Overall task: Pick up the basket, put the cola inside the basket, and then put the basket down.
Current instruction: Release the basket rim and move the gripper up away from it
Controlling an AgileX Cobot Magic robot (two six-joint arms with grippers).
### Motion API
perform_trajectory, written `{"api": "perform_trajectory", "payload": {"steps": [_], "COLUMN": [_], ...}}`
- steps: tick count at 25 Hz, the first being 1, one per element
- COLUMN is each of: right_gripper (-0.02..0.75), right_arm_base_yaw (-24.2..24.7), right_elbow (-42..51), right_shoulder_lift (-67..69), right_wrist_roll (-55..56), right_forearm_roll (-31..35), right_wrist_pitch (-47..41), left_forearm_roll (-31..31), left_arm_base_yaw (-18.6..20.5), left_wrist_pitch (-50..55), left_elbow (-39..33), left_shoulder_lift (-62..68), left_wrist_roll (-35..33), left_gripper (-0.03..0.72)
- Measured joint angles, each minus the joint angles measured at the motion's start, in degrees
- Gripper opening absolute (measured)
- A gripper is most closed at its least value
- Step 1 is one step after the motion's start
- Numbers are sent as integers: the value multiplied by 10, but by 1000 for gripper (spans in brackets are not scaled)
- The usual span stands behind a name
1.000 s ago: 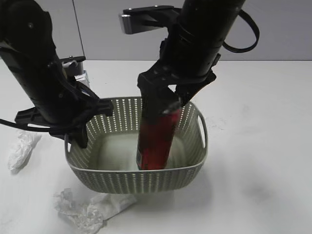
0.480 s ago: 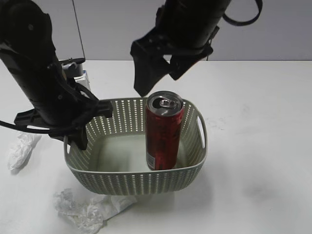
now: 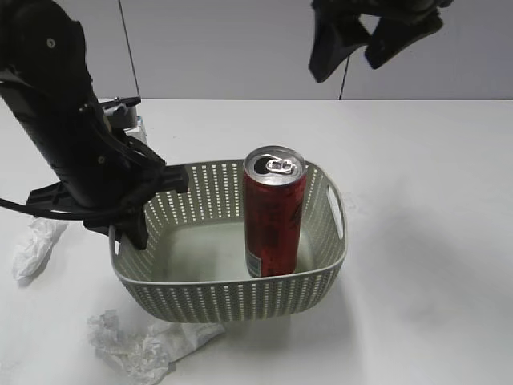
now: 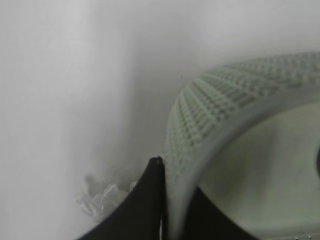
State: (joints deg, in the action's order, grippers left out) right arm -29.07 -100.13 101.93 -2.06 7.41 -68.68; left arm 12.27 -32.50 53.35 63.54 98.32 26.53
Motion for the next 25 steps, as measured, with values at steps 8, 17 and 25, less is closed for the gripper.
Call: {"api": "perform_trajectory", "payload": {"steps": [8,17,25], "right_gripper": [620,606,594], "right_arm_base_yaw": [153,269,270], "right_elbow": [39,181,366], "right_shoulder_lift": [-8,-110,-304], "right_wrist_roll": [2,2,2], "right_forearm_roll": [-2,-71,-74], "right_wrist_pitch": [1,1,29], "left_forearm_roll": [4,4,4], "left_arm_base_yaw": [0,0,0], "left_wrist_pitch": [9,14,12], "left_elbow": [0,0,0], "left_shoulder_lift": [0,0,0], "left_wrist_roll": [0,0,0], "left_gripper": [-3,-3,-3]}}
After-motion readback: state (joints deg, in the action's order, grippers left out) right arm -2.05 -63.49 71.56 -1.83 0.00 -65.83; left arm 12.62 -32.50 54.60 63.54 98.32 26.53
